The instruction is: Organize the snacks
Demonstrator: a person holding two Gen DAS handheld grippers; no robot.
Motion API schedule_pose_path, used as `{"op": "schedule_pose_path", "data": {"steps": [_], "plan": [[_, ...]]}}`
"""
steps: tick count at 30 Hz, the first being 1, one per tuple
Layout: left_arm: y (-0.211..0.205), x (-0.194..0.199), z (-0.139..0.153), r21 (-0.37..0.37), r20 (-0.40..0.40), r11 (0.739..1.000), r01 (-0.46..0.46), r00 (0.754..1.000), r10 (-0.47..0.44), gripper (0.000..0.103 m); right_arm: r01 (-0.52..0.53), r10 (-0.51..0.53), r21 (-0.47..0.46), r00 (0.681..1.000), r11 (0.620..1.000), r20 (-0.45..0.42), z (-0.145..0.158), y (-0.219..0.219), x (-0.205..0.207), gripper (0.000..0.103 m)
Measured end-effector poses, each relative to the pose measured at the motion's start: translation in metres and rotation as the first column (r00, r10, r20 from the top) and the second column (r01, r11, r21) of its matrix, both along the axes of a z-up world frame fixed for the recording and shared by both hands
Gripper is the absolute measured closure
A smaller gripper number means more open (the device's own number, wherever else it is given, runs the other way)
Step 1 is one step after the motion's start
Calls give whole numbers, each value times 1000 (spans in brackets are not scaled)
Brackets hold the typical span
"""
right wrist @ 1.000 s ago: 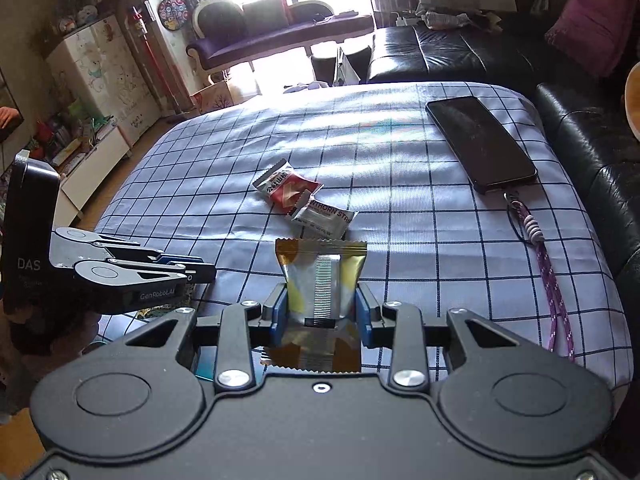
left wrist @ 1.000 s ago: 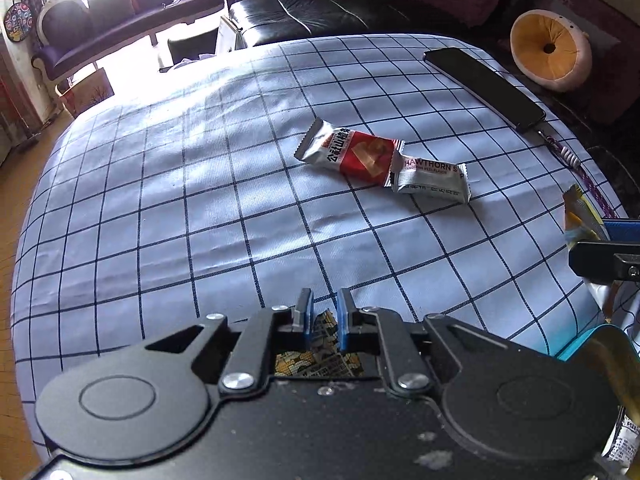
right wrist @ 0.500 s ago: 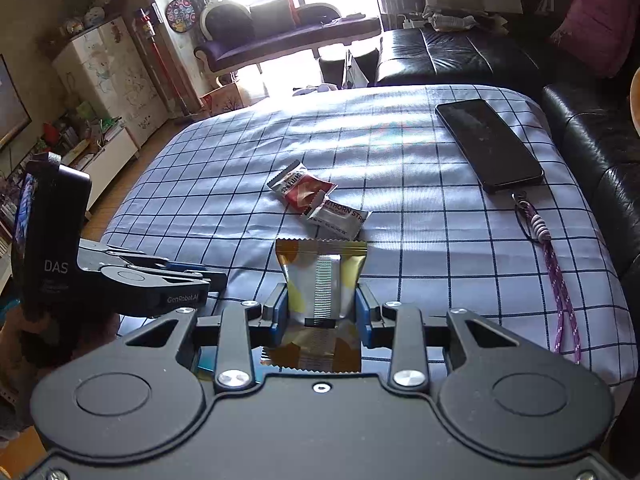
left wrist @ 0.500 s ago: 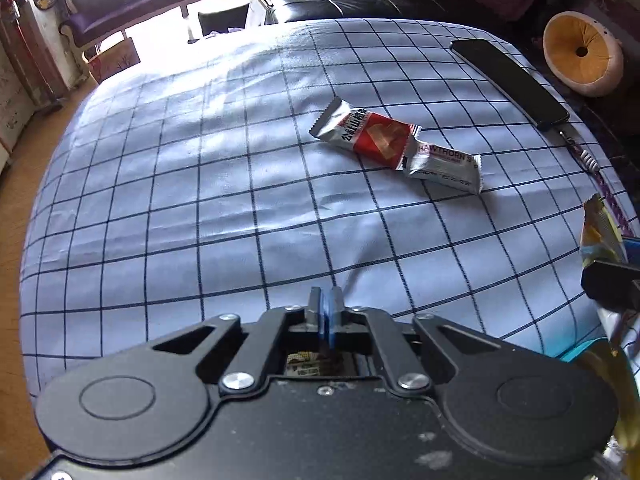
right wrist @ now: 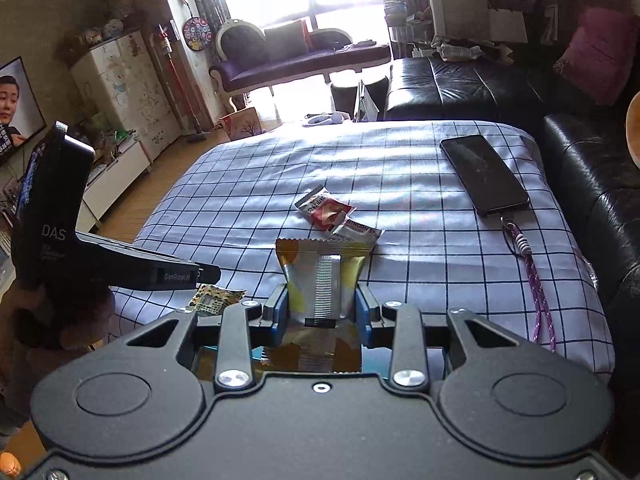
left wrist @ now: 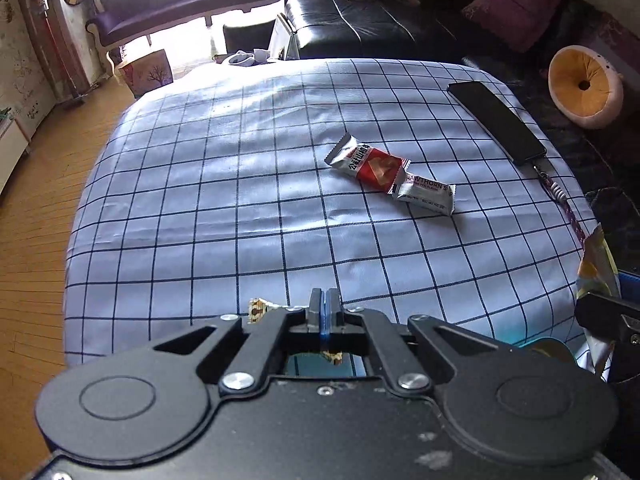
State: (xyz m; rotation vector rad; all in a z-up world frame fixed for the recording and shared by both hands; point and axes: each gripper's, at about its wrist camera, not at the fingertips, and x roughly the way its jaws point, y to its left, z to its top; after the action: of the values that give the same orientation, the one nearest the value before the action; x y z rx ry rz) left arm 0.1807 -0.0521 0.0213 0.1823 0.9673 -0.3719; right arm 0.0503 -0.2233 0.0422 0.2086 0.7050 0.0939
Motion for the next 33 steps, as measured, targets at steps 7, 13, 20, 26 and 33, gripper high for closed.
{"op": "schedule_pose_path", "data": {"steps": [7, 13, 20, 26, 33], "plan": [[20, -46, 25, -35, -11, 999, 7, 1000, -7, 103, -35, 35, -6, 999, 999, 16, 8, 12, -25, 60], [36, -99, 36, -63, 18, 998, 28, 999, -27, 103, -52, 52, 4, 998, 999, 23, 10, 21, -49, 60], [53, -150, 28, -84, 17, 996, 28, 1000, -26, 103, -58, 58, 15, 998, 998, 6, 2, 27, -74, 60], [64, -173, 19, -108, -9, 994, 6, 1000, -7, 103, -40, 40, 35, 999, 999, -20, -8, 27, -86, 60], [55, -147, 26, -40, 112, 998, 55, 992, -50, 88, -29, 31, 46, 999, 999, -37, -14, 24, -87, 60]]}}
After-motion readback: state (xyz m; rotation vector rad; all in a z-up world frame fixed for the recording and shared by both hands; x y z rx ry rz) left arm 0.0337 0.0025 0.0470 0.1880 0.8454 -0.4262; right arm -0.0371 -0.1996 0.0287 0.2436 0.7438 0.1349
